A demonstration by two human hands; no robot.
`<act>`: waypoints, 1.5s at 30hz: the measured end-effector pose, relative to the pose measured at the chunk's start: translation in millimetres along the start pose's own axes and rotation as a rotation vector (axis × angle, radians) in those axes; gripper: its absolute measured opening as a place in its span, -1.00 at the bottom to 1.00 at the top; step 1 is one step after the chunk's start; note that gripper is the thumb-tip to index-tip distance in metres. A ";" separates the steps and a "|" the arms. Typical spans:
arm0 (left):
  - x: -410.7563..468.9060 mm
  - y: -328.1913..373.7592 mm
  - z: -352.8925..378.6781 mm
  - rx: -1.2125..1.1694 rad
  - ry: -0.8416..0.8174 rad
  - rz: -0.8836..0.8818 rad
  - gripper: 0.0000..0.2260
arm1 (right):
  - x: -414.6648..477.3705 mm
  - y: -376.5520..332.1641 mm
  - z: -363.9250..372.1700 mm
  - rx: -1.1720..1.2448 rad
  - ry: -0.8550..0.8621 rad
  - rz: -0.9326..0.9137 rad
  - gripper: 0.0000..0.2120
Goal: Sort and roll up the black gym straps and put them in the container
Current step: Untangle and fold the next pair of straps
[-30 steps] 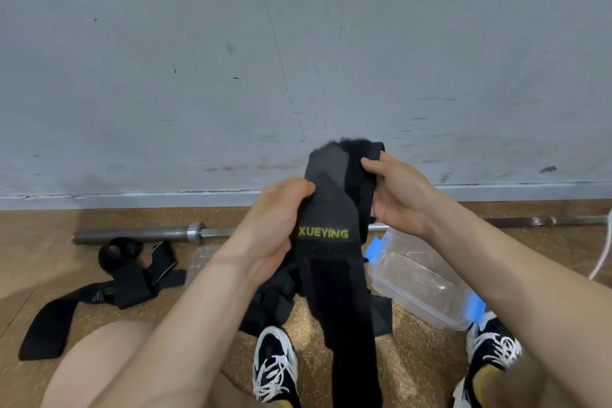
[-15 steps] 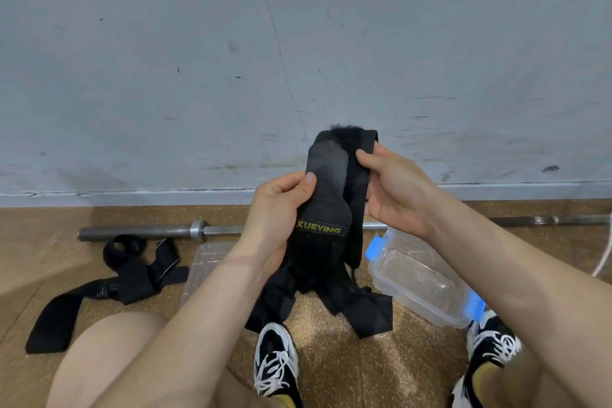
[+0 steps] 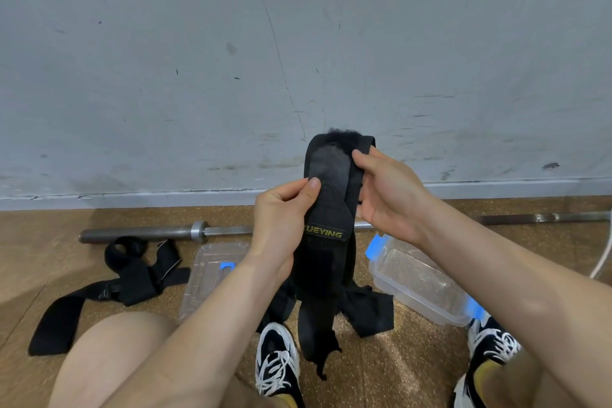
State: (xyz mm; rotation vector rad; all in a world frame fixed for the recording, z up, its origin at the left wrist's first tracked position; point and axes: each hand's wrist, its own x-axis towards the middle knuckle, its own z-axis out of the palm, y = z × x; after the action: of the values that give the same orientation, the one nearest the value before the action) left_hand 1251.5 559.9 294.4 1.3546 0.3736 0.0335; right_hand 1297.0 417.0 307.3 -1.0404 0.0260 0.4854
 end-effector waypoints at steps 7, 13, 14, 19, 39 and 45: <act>0.4 -2.0 1.6 0.053 0.040 0.066 -0.84 | -2.4 4.8 4.7 -0.129 -0.012 -0.109 -0.67; -2.6 1.1 3.1 0.023 0.137 0.113 -0.83 | -3.9 13.4 12.1 -0.314 0.107 -0.264 -0.53; -1.9 0.3 2.9 0.041 0.143 0.111 -0.79 | -4.1 14.3 13.9 -0.360 0.137 -0.289 -0.51; 4.1 7.7 -3.1 0.143 0.018 -0.028 -0.75 | -5.8 12.0 17.3 -0.502 0.235 -0.336 -0.52; -15.2 -3.3 16.7 0.395 0.010 0.331 -0.83 | -0.1 27.5 24.7 -0.766 0.420 -0.441 -0.80; -16.1 0.0 19.0 0.585 0.031 0.476 -0.83 | 2.9 17.9 26.8 -0.662 0.317 -0.209 -0.71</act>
State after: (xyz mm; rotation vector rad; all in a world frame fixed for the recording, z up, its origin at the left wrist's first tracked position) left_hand 1241.7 538.2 301.4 2.0013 0.0733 0.3635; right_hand 1287.0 447.8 305.7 -1.7432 0.0388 0.1255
